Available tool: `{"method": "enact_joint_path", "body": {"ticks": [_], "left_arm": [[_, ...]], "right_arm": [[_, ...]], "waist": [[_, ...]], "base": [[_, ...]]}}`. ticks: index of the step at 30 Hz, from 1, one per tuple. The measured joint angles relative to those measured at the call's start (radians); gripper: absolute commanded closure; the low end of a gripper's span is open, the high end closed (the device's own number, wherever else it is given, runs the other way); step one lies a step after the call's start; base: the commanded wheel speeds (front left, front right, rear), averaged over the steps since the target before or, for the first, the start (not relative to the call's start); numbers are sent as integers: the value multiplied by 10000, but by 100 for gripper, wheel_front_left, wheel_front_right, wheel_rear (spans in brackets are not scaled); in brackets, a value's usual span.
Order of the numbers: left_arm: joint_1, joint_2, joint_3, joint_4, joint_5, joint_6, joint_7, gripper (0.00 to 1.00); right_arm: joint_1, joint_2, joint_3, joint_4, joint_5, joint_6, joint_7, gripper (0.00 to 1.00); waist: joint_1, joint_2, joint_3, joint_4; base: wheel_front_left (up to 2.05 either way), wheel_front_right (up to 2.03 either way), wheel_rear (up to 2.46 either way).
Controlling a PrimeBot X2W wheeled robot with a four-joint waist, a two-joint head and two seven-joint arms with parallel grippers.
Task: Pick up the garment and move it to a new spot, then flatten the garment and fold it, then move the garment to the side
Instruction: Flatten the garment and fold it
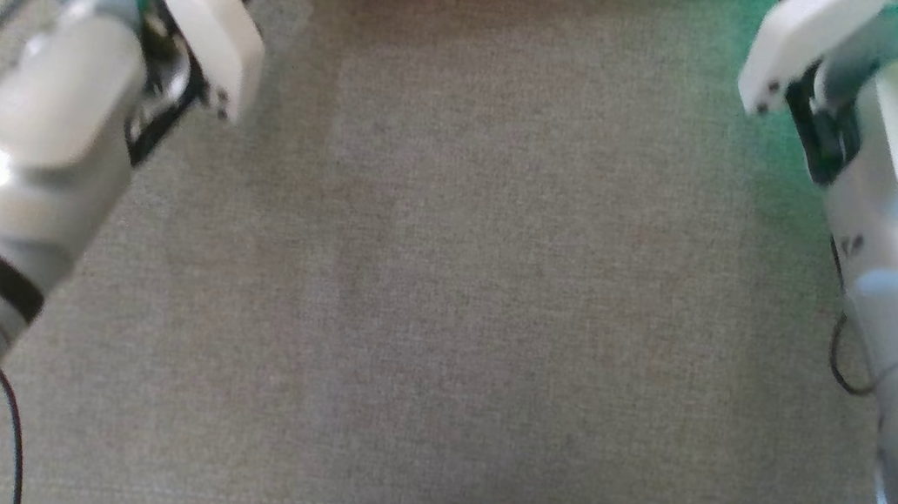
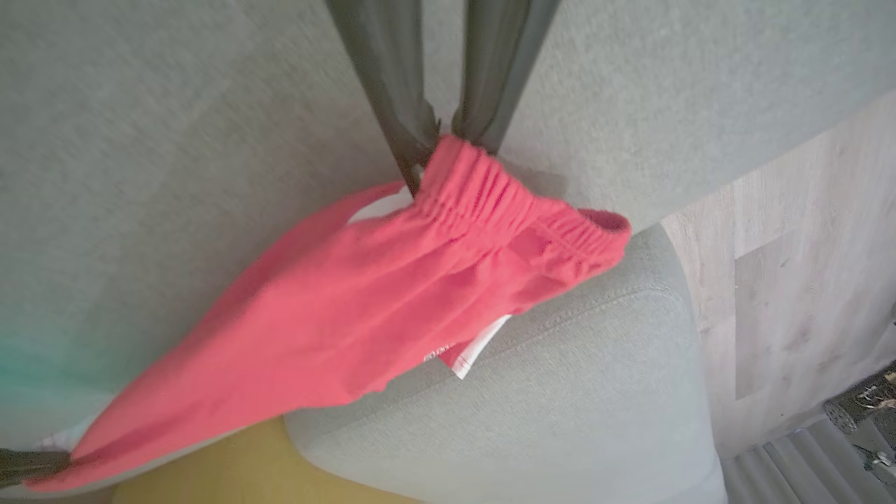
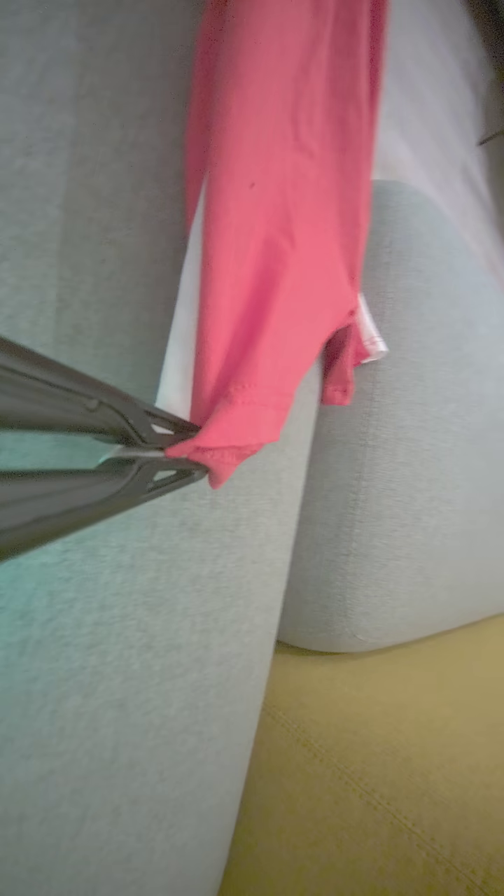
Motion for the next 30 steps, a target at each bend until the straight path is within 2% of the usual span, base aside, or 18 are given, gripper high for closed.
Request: {"method": "enact_joint_path", "body": {"ticks": [6, 12, 17, 23, 25, 30], "left_arm": [[1267, 63, -763, -650, 46, -73, -2, 100], [2429, 318, -938, -1114, 123, -75, -2, 100], [3136, 341, -1005, -1570, 295, -77, -2, 100], [4031, 353, -1252, -2088, 297, -77, -2, 100], [4194, 364, -1342, -2174, 295, -77, -2, 100], [4929, 552, -1887, -2824, -36, -75, 198, 100]], "right_arm": [[807, -591, 1260, 650, 236, 0, 525, 100], [1848, -1032, 2744, 389, 1214, 0, 1039, 100], [2575, -1793, 4215, -650, 2452, 2, 1749, 100], [3268, -3147, 5852, -2357, 4140, 2, 2642, 100], [3352, -3379, 6090, -2627, 4405, 2, 2805, 100], [3792, -4564, 7187, -4121, 5802, 2, 3760, 100]], "waist": [[0, 0, -747, 61], [-1, 0, -1605, 21], [-1, 1, -2247, -44], [-1, 1, -2903, -160], [-1, 1, -3014, -181], [-1, 1, -3574, -271]], "base": [[0, 0, 0], [0, 0, 0], [0, 0, 0], [0, 0, 0], [0, 0, 0], [0, 0, 0]]}}
